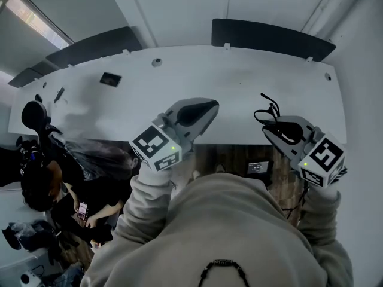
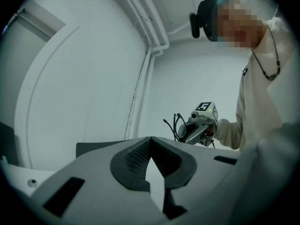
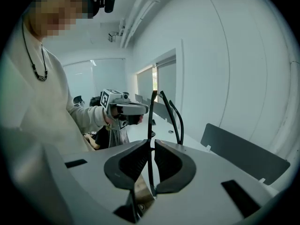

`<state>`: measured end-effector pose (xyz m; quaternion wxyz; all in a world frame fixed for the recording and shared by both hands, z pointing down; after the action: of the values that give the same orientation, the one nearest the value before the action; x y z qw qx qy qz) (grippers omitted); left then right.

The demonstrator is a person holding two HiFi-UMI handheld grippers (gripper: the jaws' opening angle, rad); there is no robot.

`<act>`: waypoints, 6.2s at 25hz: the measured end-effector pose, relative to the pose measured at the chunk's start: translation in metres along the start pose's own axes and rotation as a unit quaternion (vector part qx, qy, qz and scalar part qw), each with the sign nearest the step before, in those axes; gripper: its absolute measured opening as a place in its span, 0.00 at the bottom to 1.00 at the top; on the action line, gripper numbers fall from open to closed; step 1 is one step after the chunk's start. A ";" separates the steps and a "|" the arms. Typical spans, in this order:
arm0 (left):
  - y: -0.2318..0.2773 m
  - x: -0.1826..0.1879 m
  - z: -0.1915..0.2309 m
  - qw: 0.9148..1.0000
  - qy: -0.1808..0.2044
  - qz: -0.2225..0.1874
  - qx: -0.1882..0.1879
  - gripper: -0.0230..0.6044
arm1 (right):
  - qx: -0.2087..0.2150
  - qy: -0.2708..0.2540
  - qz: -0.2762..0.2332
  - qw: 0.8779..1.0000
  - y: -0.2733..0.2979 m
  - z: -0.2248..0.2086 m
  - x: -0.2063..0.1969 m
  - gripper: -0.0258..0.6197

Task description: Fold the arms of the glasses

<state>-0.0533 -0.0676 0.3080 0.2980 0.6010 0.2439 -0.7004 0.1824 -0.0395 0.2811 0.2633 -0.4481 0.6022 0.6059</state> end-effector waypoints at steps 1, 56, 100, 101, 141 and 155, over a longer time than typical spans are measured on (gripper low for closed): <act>0.000 -0.001 -0.001 1.000 0.000 0.000 0.003 0.05 | 0.002 0.001 0.004 1.000 0.002 -0.001 -0.002 0.13; -0.119 -0.067 0.046 0.973 -0.052 0.048 0.221 0.05 | 0.129 0.054 0.273 0.952 0.248 -0.131 -0.172 0.13; -0.124 -0.075 0.058 0.964 -0.079 0.039 0.250 0.05 | 0.082 0.160 0.349 0.919 0.273 -0.181 -0.260 0.35; -0.121 -0.074 0.057 0.966 -0.078 0.039 0.245 0.05 | 0.078 0.159 0.347 0.921 0.269 -0.182 -0.258 0.35; -0.041 0.002 -0.005 0.995 -0.069 -0.047 0.057 0.05 | 0.003 0.064 -0.221 0.973 0.039 -0.018 0.019 0.07; -0.039 0.033 -0.009 0.996 -0.022 -0.072 0.043 0.05 | -0.022 0.021 -0.254 0.967 0.012 0.004 0.049 0.07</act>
<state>-0.0778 -0.0383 0.2733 0.2258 0.5786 0.2494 -0.7429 0.1484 -0.0478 0.2440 0.3860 -0.6044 0.4611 0.5226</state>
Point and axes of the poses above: the fingertips, and each gripper's own axes: y forward along the fingers, z to its left, x out of its top, the point moved 8 cm from there along -y, backward along the fingers, and after that the axes turned 14 degrees about x, right-handed, at the moved point
